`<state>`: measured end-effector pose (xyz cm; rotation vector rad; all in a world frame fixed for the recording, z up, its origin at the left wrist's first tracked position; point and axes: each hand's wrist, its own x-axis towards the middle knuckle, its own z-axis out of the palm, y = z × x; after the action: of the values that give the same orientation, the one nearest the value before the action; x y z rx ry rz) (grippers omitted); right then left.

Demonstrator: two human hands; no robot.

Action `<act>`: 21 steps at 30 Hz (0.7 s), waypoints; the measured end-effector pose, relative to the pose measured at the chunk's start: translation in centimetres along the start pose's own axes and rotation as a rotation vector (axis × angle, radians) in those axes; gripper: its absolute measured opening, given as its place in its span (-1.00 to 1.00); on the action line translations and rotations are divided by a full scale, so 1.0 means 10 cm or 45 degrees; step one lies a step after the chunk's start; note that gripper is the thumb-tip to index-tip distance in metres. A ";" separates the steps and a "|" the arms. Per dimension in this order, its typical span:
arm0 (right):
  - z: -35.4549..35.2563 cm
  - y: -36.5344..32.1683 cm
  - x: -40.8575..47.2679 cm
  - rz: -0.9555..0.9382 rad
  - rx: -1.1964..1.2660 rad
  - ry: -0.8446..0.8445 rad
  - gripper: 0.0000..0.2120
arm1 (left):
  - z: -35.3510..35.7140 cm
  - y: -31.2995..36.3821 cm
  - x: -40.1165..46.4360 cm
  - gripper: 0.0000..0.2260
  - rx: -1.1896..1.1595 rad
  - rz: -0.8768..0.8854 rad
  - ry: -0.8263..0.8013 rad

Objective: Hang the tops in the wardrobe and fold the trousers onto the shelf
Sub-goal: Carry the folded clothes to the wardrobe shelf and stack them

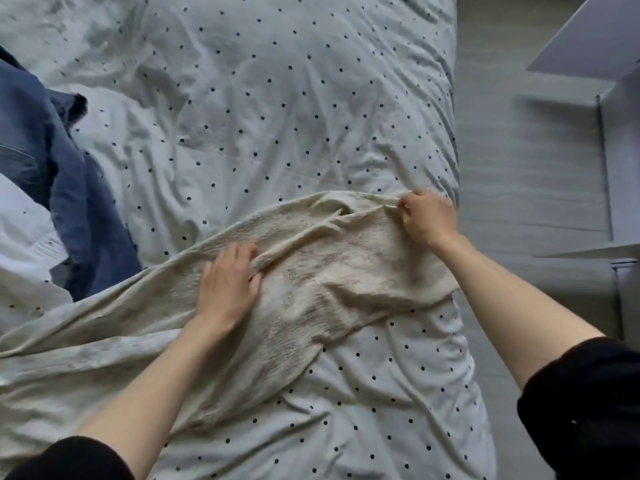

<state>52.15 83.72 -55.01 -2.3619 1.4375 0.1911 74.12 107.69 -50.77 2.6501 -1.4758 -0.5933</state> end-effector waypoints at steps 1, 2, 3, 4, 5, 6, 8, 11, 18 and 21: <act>0.02 0.01 0.03 0.026 0.020 -0.028 -0.77 | 0.00 0.00 -0.03 -0.69 0.024 0.024 0.024; 0.05 0.02 0.10 0.048 0.031 -0.047 -0.77 | 0.01 -0.01 -0.02 -0.70 0.038 0.040 0.050; 0.07 0.05 0.14 0.061 0.004 -0.057 -0.78 | 0.01 0.00 -0.01 -0.71 0.048 0.061 0.079; 0.09 0.07 0.17 0.067 -0.049 -0.056 -0.78 | 0.02 0.01 0.01 -0.72 0.064 0.083 0.108; 0.10 0.08 0.20 0.061 -0.101 -0.030 -0.77 | 0.03 0.01 0.03 -0.73 0.078 0.102 0.129; 0.11 0.09 0.20 0.042 -0.127 0.028 -0.77 | 0.03 0.02 0.04 -0.73 0.086 0.119 0.145; 0.10 0.10 0.18 -0.037 -0.095 0.164 -0.79 | 0.04 0.04 0.08 -0.72 0.085 0.149 0.173; 0.13 0.09 0.09 -0.019 0.006 0.213 -0.75 | 0.06 0.08 0.14 -0.73 0.098 0.173 0.163; 0.12 0.13 0.21 0.135 0.016 0.074 -0.77 | 0.16 0.13 0.23 -0.64 0.185 0.231 0.039; 0.14 0.12 0.21 0.012 -0.061 -0.014 -0.75 | 0.22 0.13 0.23 -0.55 0.277 0.231 -0.019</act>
<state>52.24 82.01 -57.23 -2.3888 1.4544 0.2429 73.37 105.42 -53.19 2.6248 -1.8586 -0.4632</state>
